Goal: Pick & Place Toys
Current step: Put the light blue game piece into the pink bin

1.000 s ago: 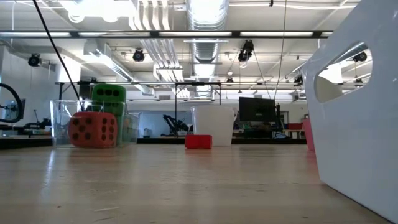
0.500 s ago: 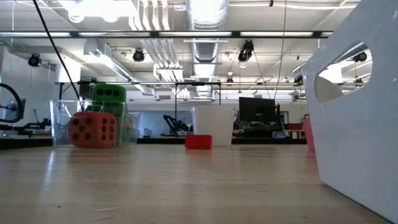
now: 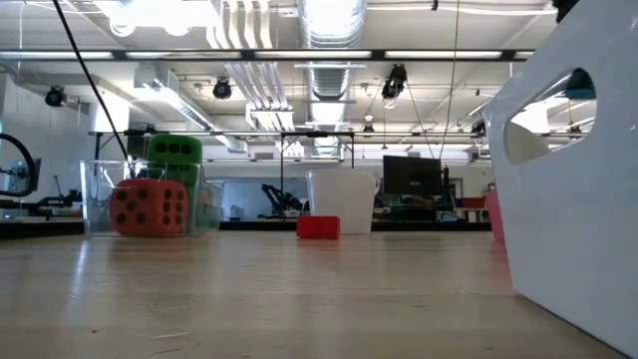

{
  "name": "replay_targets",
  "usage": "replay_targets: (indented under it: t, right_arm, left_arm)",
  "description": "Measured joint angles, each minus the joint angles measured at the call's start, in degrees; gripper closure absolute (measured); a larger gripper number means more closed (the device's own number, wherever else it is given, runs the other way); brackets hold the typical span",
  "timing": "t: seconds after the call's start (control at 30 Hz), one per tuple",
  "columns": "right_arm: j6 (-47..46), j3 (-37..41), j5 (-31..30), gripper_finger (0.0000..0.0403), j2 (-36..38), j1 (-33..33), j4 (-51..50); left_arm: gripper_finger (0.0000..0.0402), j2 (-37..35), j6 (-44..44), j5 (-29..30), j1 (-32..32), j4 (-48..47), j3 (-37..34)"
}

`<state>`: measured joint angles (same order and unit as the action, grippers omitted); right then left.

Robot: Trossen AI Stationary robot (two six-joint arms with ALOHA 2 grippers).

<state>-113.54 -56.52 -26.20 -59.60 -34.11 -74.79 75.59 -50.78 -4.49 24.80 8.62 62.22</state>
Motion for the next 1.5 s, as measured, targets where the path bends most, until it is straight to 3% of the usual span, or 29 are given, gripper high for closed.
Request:
replay_targets:
  t: [0.47, 0.8, 1.13, 1.5]
  right_arm:
    - [-1.6, 7.8, 14.4, 0.0312, -8.9, 1.2, 6.4]
    - [3.0, 8.0, 16.4, 0.0312, -14.3, 6.0, 7.9]
    - [11.1, 10.7, 22.1, 0.0312, -17.2, 12.6, 8.5]
    - [10.2, 16.2, 22.8, 0.0312, -16.6, 13.5, 17.3]
  left_arm:
    - [0.0023, 0.0, 0.0, 1.1, 0.0, -1.0, 0.0]
    - [0.0023, 0.0, 0.0, 1.5, 0.0, -1.4, 0.0]
    - [0.0023, 0.0, -0.2, 1.5, 0.0, -1.2, 0.0]
    - [0.0023, 0.0, -0.3, 1.6, -0.1, -1.2, 0.0]
